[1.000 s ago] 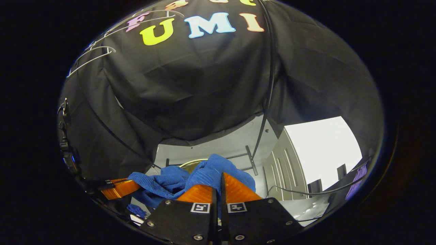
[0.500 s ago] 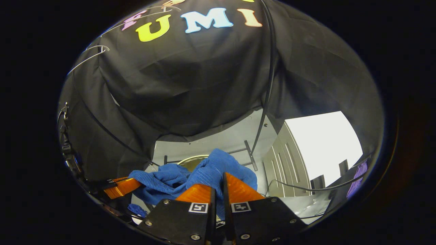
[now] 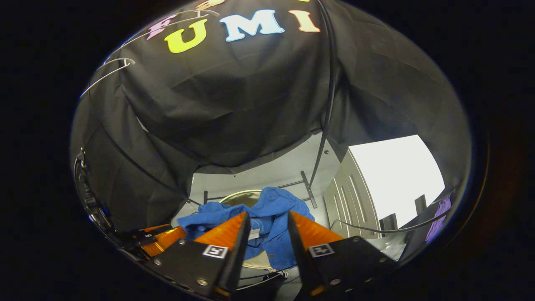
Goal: Grasp the clothes on the hanger with both hands and then place them into the laundry hamper below.
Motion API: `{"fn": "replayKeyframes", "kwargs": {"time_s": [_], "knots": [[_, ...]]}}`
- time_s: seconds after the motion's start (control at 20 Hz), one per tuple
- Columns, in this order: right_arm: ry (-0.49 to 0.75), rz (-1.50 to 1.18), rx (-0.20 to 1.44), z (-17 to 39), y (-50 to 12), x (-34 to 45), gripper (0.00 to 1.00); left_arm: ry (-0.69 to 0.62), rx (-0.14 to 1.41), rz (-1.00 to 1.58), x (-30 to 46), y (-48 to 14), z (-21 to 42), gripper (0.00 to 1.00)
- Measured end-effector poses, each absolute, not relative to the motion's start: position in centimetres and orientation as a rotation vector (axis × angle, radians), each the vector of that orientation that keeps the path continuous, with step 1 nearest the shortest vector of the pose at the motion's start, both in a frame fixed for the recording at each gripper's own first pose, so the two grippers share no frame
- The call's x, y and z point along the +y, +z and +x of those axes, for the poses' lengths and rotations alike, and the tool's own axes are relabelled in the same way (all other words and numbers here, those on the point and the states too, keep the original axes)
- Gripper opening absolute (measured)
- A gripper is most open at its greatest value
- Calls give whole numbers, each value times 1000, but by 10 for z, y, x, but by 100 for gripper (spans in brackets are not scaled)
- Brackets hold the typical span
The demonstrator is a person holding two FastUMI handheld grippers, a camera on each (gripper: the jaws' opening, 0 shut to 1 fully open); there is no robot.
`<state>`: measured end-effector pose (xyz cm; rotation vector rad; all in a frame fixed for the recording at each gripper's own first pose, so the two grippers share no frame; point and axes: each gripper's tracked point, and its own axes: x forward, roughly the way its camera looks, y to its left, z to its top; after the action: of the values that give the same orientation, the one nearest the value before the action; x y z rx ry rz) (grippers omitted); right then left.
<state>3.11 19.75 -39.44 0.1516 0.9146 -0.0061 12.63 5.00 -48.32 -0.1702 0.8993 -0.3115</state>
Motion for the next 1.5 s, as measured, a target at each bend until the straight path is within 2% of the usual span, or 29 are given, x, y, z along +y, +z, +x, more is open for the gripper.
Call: {"fn": "replayKeyframes", "kwargs": {"time_s": [0.05,0.15,0.2,0.25,0.35,0.4,0.45,0.7,0.75,0.8,0.9,1.0,1.05,1.2,1.4,1.45,1.5], "knots": [[-7,146,909,30,-392,193,75,-297,889,-170,55,-478,126,60],[-20,140,899,26,-386,181,93,-248,863,-134,71,-466,124,92],[-28,142,890,25,-382,174,95,-228,848,-119,76,-459,123,95],[-34,150,877,27,-376,167,95,-212,833,-113,79,-451,123,92],[-44,170,846,31,-360,150,95,-182,804,-116,81,-432,125,95],[-43,179,829,35,-352,142,95,-166,790,-117,81,-422,124,92],[-37,186,811,37,-343,132,95,-147,772,-116,81,-411,123,95],[39,147,694,58,-288,86,95,-34,643,-108,66,-333,111,95],[54,136,656,63,-273,77,95,-17,617,-103,59,-318,105,99],[72,132,622,67,-262,69,95,-4,593,-101,50,-305,101,95],[109,133,552,75,-236,53,95,14,539,-93,31,-275,94,96],[144,133,491,76,-217,36,95,39,464,-68,13,-242,87,91],[166,135,461,77,-206,29,95,54,423,-57,3,-223,84,95],[213,123,386,74,-179,4,95,77,319,-75,-33,-159,69,99],[197,116,279,76,-136,-26,95,72,220,-105,-71,-84,60,99],[184,128,247,78,-123,-33,92,68,191,-93,-75,-61,59,99],[169,141,215,80,-113,-40,95,66,162,-83,-76,-44,60,99]]}}
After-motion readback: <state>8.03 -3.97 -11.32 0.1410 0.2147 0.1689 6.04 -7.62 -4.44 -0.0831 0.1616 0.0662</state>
